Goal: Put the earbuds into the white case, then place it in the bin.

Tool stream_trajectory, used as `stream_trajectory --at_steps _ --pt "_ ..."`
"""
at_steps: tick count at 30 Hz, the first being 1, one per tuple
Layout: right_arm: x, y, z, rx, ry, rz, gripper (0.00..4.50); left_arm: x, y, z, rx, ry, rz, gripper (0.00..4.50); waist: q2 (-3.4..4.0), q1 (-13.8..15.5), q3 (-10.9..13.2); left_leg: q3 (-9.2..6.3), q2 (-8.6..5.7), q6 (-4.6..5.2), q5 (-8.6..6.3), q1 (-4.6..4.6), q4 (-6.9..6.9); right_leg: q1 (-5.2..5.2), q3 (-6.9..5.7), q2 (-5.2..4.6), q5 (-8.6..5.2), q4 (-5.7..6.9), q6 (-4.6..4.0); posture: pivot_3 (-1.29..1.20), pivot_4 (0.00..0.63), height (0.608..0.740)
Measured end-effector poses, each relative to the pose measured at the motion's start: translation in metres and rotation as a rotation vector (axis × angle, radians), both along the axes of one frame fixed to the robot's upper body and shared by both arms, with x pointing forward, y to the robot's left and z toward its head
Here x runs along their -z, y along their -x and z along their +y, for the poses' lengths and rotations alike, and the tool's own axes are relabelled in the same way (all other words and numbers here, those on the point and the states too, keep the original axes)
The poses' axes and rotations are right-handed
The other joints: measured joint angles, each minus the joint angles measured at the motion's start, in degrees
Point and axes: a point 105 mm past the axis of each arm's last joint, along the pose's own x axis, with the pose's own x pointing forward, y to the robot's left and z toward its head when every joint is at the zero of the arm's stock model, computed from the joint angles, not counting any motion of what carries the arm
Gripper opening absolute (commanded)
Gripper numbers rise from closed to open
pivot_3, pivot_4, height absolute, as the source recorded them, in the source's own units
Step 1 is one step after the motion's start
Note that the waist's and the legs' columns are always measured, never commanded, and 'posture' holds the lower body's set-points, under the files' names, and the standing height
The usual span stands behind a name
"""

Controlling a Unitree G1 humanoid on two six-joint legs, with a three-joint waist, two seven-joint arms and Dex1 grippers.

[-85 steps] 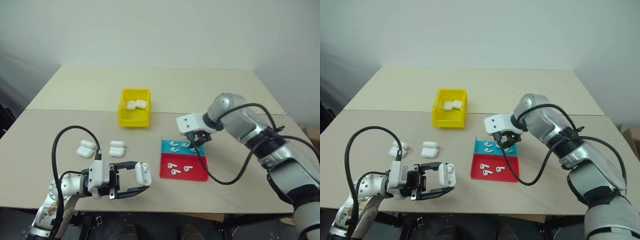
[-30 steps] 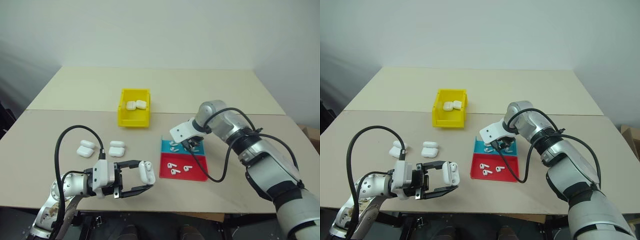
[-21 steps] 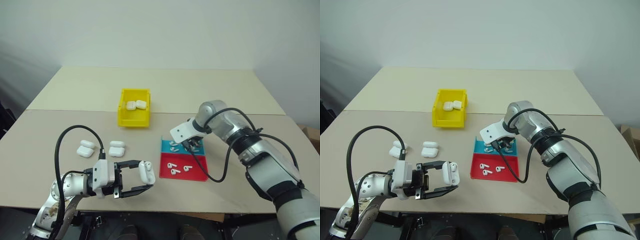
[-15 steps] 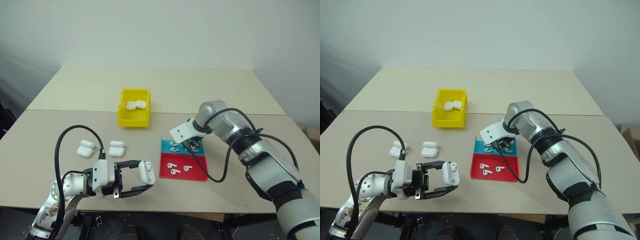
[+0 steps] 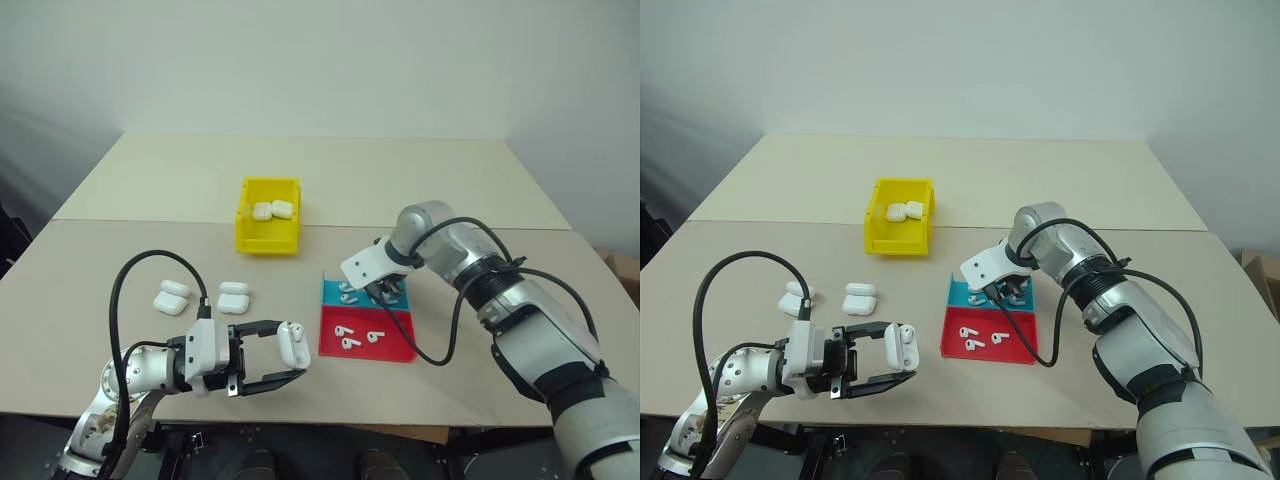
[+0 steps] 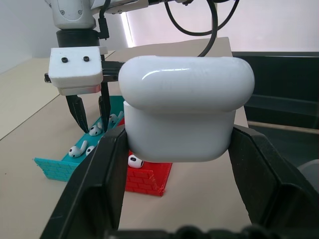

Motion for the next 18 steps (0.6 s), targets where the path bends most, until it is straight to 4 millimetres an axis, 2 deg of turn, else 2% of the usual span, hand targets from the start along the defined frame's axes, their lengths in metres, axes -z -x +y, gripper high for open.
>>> stream_trajectory --at_steps 6,10,18 --pt "0.0000 -0.0002 0.0002 -0.002 -0.001 -0.004 1.64 0.0000 -0.0002 -0.0001 0.000 -0.001 -0.001 2.75 0.00 -0.01 0.00 0.00 0.00 0.00 0.00 0.00 0.00 0.00 0.00 0.00 0.00 0.00 0.00 0.00 0.150 0.740" --pt "0.0003 -0.0003 0.0002 -0.003 0.000 -0.005 0.78 0.0005 -0.0005 0.0000 -0.004 -0.007 -0.003 2.75 0.00 0.00 0.00 0.00 0.00 0.00 0.00 0.00 0.00 0.00 0.00 0.00 0.00 0.00 0.00 0.00 0.150 0.740" --pt "0.0013 -0.0005 0.0003 -0.004 -0.004 -0.009 0.78 0.0008 -0.0008 0.0001 -0.006 -0.010 -0.003 2.75 0.00 -0.01 0.00 0.00 0.00 0.00 0.00 0.01 0.00 0.00 0.00 0.00 0.00 0.01 0.00 0.00 0.150 0.740"
